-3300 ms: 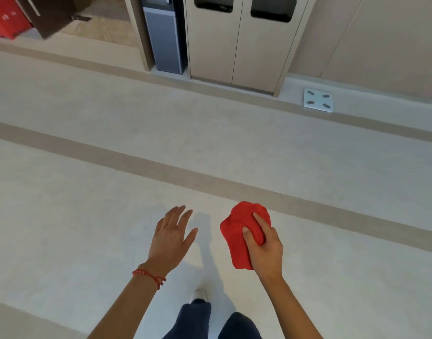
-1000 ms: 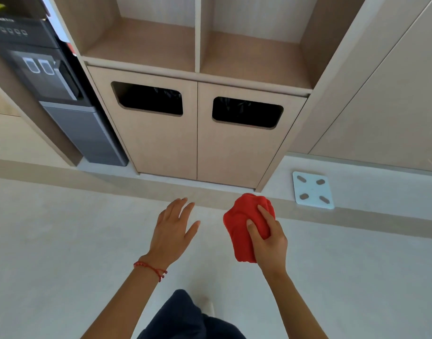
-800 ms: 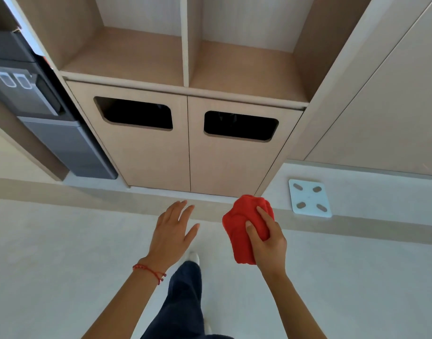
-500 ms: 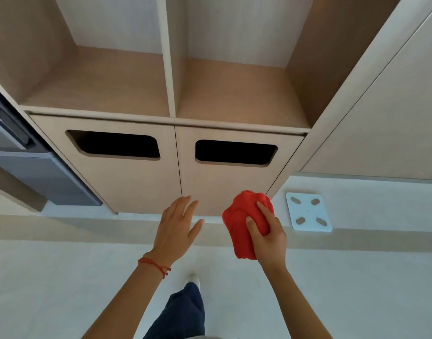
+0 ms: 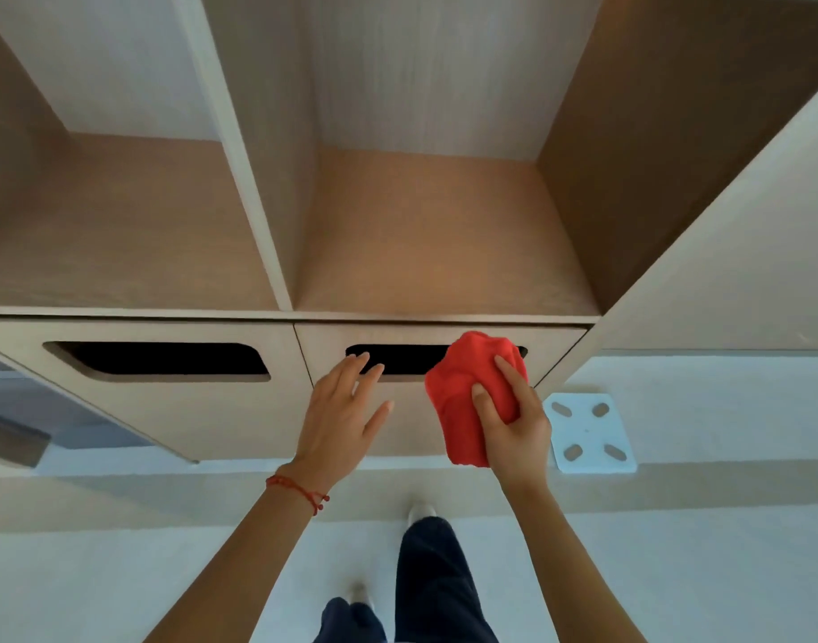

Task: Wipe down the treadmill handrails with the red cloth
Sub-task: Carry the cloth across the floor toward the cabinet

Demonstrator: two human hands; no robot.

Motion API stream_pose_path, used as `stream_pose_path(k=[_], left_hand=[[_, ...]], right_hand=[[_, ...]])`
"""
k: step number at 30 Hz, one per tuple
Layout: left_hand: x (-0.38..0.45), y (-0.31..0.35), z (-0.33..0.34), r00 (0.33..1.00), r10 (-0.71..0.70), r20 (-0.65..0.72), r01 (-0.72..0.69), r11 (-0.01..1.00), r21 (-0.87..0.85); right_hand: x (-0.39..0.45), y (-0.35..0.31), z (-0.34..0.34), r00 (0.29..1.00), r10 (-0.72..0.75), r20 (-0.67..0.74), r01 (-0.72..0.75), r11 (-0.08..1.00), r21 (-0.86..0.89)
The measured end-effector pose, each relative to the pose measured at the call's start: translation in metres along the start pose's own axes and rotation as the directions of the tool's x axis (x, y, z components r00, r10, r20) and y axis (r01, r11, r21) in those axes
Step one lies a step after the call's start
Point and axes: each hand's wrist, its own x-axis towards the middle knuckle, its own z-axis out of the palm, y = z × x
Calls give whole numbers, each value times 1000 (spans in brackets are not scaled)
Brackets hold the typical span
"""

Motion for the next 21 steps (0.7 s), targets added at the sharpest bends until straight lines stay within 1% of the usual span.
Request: stream_pose_path(k=[6, 12, 17, 21], left_hand=[[72, 0, 8, 998, -47, -52, 47, 999, 0], [129, 1, 15, 994, -109, -26, 109, 994, 18], [148, -1, 24, 993, -117, -25, 119, 990, 81], [157, -5, 30, 992, -116, -41, 120, 987, 110]], right_hand=[[80, -12, 8, 997, -47, 57, 48, 999, -20], [146, -16, 11, 993, -81, 91, 90, 991, -99], [176, -11, 19, 988, -72, 135, 107, 954, -279], [188, -11, 28, 979, -72, 193, 154, 877, -454]])
